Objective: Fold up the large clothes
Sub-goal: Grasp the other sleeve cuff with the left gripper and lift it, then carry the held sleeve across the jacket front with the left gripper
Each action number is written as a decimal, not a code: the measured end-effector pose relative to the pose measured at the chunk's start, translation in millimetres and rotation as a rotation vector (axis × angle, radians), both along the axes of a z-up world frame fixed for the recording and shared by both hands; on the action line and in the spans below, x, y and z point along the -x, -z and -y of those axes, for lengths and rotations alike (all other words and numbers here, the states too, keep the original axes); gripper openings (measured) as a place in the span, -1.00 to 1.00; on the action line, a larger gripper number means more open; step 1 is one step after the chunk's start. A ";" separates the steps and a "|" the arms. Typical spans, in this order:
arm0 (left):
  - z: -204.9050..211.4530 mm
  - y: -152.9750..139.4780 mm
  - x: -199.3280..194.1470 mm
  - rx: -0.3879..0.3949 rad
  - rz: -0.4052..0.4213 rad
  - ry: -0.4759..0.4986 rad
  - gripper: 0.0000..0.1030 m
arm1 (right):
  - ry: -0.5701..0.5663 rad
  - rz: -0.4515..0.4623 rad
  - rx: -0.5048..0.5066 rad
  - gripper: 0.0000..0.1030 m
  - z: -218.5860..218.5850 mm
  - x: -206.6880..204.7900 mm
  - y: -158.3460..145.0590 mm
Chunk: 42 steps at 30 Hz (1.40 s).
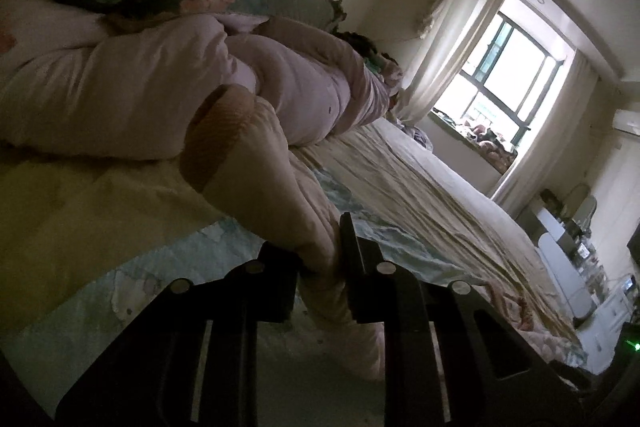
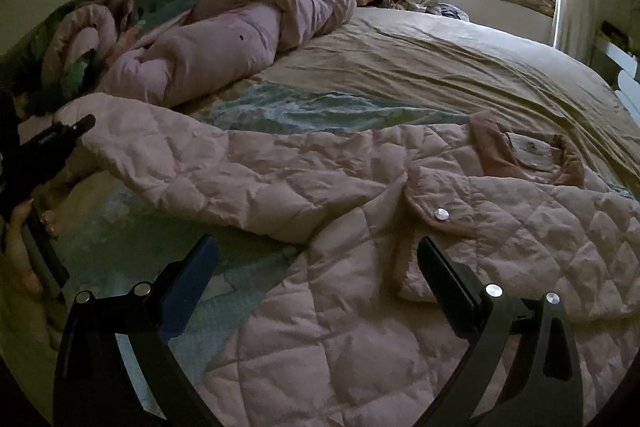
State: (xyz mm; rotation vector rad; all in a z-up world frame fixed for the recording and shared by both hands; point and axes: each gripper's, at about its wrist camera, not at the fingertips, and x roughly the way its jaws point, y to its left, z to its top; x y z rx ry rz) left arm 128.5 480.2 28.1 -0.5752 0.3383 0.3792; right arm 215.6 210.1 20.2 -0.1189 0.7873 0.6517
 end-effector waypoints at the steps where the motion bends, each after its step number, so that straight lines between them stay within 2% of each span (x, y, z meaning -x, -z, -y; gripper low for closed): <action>1: 2.3 -1.0 1.9 0.002 0.004 0.000 -0.78 | 0.002 0.002 -0.002 0.92 3.1 1.1 -1.7; 10: 18.1 -20.1 9.6 -0.038 0.020 0.009 -0.78 | 0.040 0.023 -0.046 0.92 47.1 4.2 -20.3; 15: 46.6 -46.5 6.3 -0.106 0.026 0.045 -0.80 | 0.064 0.014 -0.079 0.92 70.3 4.1 -21.7; 27: 94.6 -90.0 -0.3 -0.176 0.012 0.073 -0.82 | 0.108 0.019 -0.171 0.92 137.9 11.2 -36.0; 32: 123.2 -103.3 -7.8 -0.211 0.006 0.094 -0.82 | 0.158 0.059 -0.157 0.92 165.3 13.0 -36.7; 39: 171.6 -123.4 -21.7 -0.273 0.004 0.135 -0.84 | 0.203 0.041 -0.211 0.92 210.1 9.4 -35.2; 42: 188.2 -130.7 -28.5 -0.295 0.001 0.153 -0.84 | 0.243 0.056 -0.202 0.92 228.3 10.3 -35.2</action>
